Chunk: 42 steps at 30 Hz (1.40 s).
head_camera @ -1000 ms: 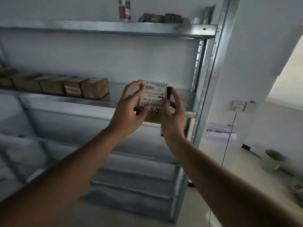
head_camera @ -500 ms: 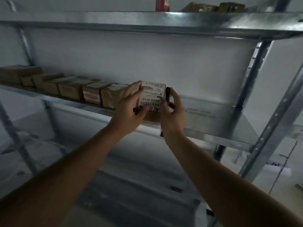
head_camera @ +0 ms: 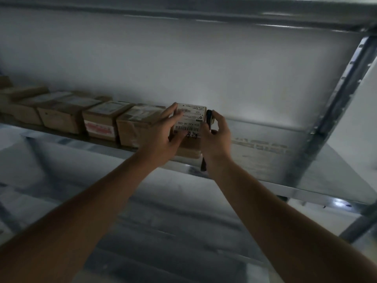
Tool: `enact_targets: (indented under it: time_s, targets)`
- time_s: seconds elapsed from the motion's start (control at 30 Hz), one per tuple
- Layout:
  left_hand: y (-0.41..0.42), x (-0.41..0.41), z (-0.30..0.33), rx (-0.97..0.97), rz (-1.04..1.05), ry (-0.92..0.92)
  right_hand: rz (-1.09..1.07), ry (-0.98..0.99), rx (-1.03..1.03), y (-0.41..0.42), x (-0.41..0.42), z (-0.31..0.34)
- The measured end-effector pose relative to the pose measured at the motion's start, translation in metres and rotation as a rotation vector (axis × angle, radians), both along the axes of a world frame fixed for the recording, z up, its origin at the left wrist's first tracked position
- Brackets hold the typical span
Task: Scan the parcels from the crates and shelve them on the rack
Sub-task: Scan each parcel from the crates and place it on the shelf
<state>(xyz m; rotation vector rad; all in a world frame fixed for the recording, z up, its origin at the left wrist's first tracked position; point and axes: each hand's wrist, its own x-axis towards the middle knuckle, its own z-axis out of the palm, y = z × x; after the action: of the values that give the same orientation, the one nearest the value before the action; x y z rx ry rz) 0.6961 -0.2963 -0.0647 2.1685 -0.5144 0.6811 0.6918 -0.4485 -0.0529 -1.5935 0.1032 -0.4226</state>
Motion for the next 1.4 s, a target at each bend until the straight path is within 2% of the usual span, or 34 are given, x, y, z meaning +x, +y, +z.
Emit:
enact_targets:
  time_s: [0.47, 0.77, 1.0, 1.17, 1.4]
  targets:
    - [0.017, 0.049, 0.007, 0.298, -0.022, 0.284, -0.12, 0.159, -0.126, 0.025, 0.05, -0.008]
    - [0.007, 0.068, 0.012, 0.432, 0.079, 0.372, -0.121, 0.171, -0.217, 0.018, 0.07, -0.013]
    - [0.01, 0.072, 0.019, 0.425, 0.05, 0.303, -0.155, 0.124, -0.265, 0.003, 0.064, -0.008]
    - [0.009, 0.058, 0.028, 0.495, 0.016, 0.067, -0.238, 0.066, -0.41, -0.007, 0.035, 0.002]
    - [-0.02, 0.028, 0.028, 0.64, -0.172, -0.041, -0.429, 0.095, -0.618, -0.03, -0.024, 0.005]
